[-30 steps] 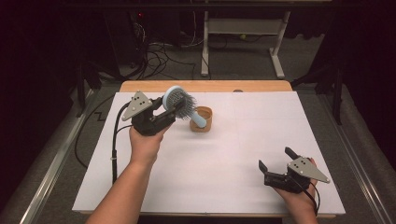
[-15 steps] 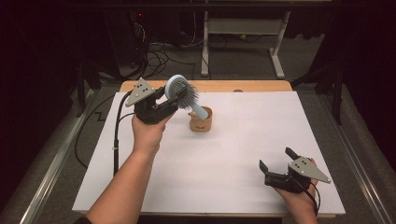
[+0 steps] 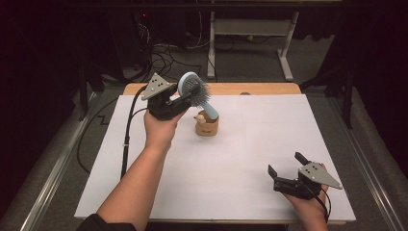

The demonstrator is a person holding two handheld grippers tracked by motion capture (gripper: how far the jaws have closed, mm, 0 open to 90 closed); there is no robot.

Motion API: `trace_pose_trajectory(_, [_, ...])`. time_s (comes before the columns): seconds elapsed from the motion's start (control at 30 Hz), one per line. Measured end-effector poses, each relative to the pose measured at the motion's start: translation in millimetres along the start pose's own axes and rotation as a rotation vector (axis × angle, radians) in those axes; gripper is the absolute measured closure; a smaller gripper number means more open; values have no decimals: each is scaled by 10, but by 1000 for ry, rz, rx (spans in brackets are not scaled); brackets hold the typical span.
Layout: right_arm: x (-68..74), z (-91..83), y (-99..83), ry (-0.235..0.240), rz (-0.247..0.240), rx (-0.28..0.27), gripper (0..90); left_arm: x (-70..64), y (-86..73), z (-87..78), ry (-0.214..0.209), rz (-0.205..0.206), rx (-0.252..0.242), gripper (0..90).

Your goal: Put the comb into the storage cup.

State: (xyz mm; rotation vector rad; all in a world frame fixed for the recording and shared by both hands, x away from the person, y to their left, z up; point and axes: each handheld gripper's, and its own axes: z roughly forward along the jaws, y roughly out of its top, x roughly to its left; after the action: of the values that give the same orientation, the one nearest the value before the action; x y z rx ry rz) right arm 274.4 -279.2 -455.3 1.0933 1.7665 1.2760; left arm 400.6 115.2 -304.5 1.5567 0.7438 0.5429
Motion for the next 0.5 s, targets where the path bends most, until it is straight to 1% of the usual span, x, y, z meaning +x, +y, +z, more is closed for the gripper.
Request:
trace_pose_trajectory(0.13, [-2,10,-7,2,5,4,3,23,-28,57,6,-12,8,562])
trace_pose_trajectory(0.33, [0,36,-1,10,0,4,3,71,-20,75,11,-26,4,562])
trace_pose_trajectory(0.5, [15,22,10,11,-8,-3,3,80,5,86,17,-14,9,562])
